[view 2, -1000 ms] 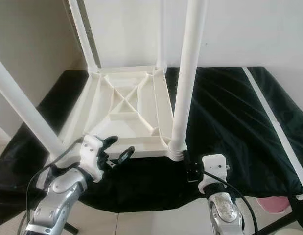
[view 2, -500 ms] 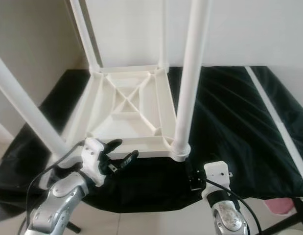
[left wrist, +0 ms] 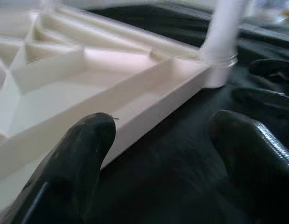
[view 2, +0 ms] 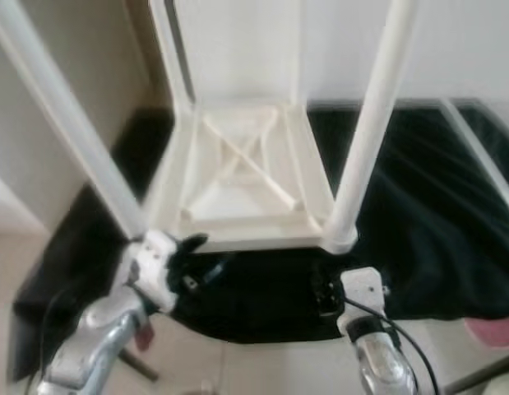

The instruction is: Building children table

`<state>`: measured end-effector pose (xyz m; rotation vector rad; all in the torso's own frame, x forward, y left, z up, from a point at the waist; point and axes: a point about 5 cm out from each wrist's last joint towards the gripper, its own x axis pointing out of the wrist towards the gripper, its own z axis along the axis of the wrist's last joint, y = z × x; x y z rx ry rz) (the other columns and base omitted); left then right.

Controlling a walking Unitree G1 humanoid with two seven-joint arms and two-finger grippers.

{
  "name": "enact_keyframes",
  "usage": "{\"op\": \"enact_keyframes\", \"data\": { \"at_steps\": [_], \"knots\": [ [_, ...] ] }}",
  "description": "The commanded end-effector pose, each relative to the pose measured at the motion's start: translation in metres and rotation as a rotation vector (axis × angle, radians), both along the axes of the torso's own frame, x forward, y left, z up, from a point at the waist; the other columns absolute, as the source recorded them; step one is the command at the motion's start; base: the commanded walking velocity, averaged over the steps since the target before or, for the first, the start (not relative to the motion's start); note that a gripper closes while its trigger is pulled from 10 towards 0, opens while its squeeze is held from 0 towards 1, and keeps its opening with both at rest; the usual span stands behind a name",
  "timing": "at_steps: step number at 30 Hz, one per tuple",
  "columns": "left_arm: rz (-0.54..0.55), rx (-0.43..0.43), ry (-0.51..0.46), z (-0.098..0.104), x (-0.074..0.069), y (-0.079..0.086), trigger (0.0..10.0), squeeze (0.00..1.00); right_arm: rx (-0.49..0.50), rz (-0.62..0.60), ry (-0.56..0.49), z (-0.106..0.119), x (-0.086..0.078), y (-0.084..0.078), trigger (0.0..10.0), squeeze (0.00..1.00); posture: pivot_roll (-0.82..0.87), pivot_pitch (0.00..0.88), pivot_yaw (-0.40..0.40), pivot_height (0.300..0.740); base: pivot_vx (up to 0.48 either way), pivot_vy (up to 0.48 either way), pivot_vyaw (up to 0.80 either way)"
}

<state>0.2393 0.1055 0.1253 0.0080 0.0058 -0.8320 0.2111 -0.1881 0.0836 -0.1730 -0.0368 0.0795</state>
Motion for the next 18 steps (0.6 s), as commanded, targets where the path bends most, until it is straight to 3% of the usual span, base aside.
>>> {"op": "enact_keyframes", "data": {
  "at_steps": [1, 12, 18],
  "knots": [
    [-0.012, 0.031, -0.005, -0.001, -0.001, 0.002, 10.0, 0.0, 0.002, 0.011, 0.012, -0.003, -0.001, 0.003, 10.0, 0.0, 0.02, 0.0, 0.027, 0.74, 0.0, 0.0, 0.0],
    [-0.041, 0.067, -0.008, -0.004, -0.006, 0.003, 10.0, 0.0, 0.001, 0.001, -0.001, -0.001, -0.002, 0.003, 10.0, 0.0, 0.02, 0.0, 0.027, 0.74, 0.0, 0.0, 0.0],
    [-0.045, 0.084, -0.019, -0.005, -0.007, 0.004, 10.0, 0.0, 0.004, -0.057, -0.057, 0.013, 0.006, -0.003, 10.0, 0.0, 0.02, 0.0, 0.025, 0.74, 0.0, 0.0, 0.0]
  ]
}}
